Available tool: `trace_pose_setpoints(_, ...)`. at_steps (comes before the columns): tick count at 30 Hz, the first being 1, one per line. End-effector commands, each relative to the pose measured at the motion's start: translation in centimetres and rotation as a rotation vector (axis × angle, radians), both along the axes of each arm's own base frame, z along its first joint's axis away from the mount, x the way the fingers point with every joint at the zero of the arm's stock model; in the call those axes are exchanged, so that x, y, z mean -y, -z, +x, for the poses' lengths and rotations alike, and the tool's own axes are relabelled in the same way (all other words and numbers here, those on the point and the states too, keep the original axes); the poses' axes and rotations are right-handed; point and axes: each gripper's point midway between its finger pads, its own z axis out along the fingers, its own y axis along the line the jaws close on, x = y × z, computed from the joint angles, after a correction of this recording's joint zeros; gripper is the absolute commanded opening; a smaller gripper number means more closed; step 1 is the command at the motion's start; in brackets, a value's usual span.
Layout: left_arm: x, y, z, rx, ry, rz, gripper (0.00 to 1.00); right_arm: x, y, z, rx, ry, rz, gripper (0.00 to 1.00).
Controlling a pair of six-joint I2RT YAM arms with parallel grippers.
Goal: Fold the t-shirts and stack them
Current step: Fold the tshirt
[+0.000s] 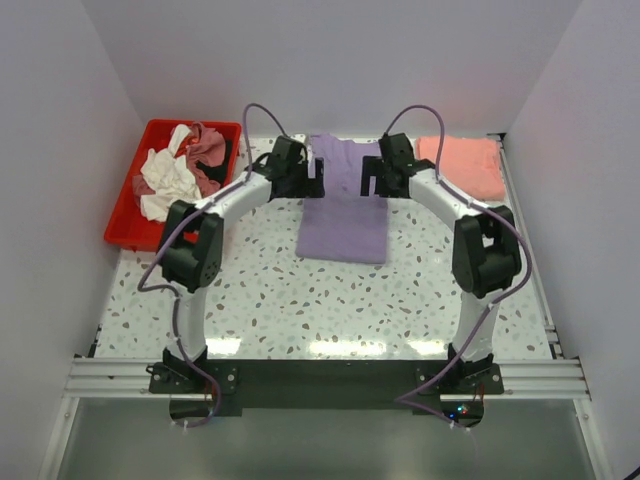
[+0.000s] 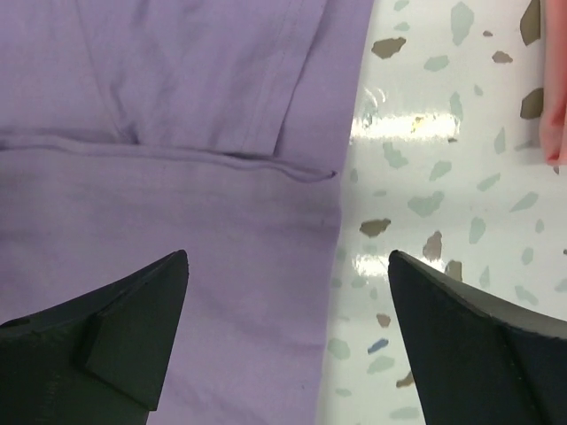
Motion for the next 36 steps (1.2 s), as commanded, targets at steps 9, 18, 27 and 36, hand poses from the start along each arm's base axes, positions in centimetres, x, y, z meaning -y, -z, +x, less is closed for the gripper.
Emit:
trace_pose_setpoints(9, -3.1, -3.1, -9.4, 0.045, -0.011, -0.148, 1.00, -1.3, -0.2, -10.9, -0.066, -0.075, 0.266, 0.99)
trace_pose_setpoints(18, -3.4, 1.6, -13.0, -0.058, -0.004, -0.187, 0.95, -1.2, 2.0, -16.5, -0.127, -0.151, 0.321, 0.99)
trace_pose_setpoints(27, -2.5, 3.9, -15.4, -0.121, 0.033, -0.233, 0.55, -0.5, 3.5, -17.3, -0.168, -0.117, 0.296, 0.99)
trace_pose_setpoints(36, -3.2, 6.0, -14.2, -0.131, -0.016, -0.163, 0.34, -0.8, 3.8, -17.5, -0.180, -0.130, 0.305, 0.98)
